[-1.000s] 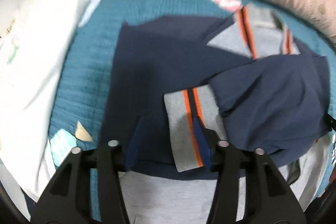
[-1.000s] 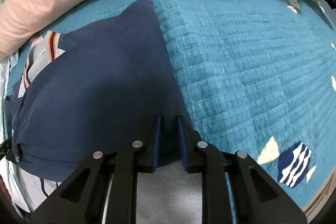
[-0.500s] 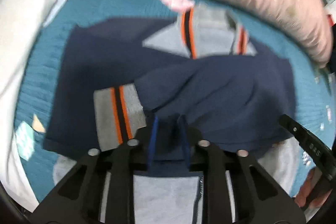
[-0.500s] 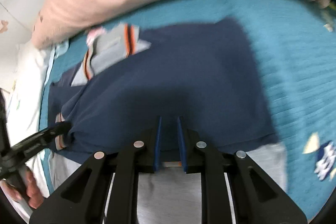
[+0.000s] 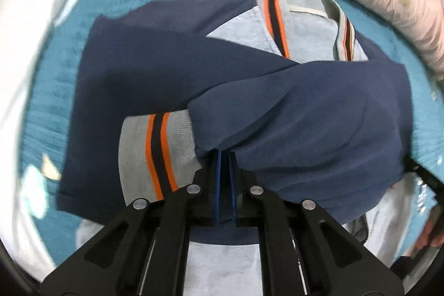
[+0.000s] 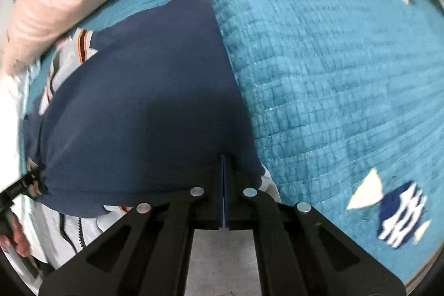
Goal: Fold large clothes
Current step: 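Hold the orange-striped grey cuff with the left tool while the right tool pinches navy sleeve fabric, then open the left tool to release the cuff and lift it away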
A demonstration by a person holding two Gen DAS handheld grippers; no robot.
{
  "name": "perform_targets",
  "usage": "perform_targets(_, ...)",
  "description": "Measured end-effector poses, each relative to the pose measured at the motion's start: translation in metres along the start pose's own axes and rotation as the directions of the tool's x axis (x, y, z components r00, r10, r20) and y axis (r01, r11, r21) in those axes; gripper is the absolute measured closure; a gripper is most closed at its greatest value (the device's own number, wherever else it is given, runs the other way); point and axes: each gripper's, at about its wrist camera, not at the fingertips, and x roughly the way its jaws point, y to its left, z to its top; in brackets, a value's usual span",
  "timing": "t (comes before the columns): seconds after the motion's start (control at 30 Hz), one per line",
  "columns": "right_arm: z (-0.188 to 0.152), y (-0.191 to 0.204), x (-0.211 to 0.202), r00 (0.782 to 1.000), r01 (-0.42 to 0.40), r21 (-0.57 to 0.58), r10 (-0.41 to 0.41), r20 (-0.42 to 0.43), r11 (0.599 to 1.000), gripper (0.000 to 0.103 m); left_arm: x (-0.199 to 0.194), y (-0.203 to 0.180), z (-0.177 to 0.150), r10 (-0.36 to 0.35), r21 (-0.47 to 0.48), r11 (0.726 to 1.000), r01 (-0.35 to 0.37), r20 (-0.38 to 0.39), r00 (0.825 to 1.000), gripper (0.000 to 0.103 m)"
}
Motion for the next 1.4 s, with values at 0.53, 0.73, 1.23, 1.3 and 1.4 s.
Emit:
perform_targets(0.53, 0.127, 0.038, 0.009, 0.984, -0.006, 0.001, 0.006, 0.179, 1.0, 0.101, 0.019, 0.005, 0.047, 0.027, -0.061, 0.998, -0.026, 0.018, 0.999, 0.096)
perform_targets(0.73, 0.145, 0.023, 0.048, 0.994, -0.033, 0.052, 0.027, 0.102, 0.998, 0.103, 0.025, 0.0, 0.049, 0.041, -0.025, 0.999, -0.04, 0.054, 0.998, 0.096)
perform_targets(1.23, 0.116, 0.028, -0.05, 0.981, -0.049, -0.05, 0.058, 0.183, 0.998, 0.035, -0.046, -0.004, 0.062, 0.019, -0.053, 0.999, -0.011, 0.154, 0.988, 0.033)
perform_targets(1.3, 0.117, 0.033, -0.049, 0.981, -0.052, -0.057, 0.062, 0.185, 0.997, 0.035, -0.048, 0.007, 0.064, 0.039, -0.068, 0.997, -0.029, 0.156, 0.987, 0.033)
perform_targets(1.4, 0.114, 0.036, -0.05, 0.98, -0.032, -0.068, 0.045, 0.192, 0.997, 0.034, -0.049, 0.025, 0.073, 0.055, -0.093, 0.995, -0.041, 0.148, 0.988, 0.032)
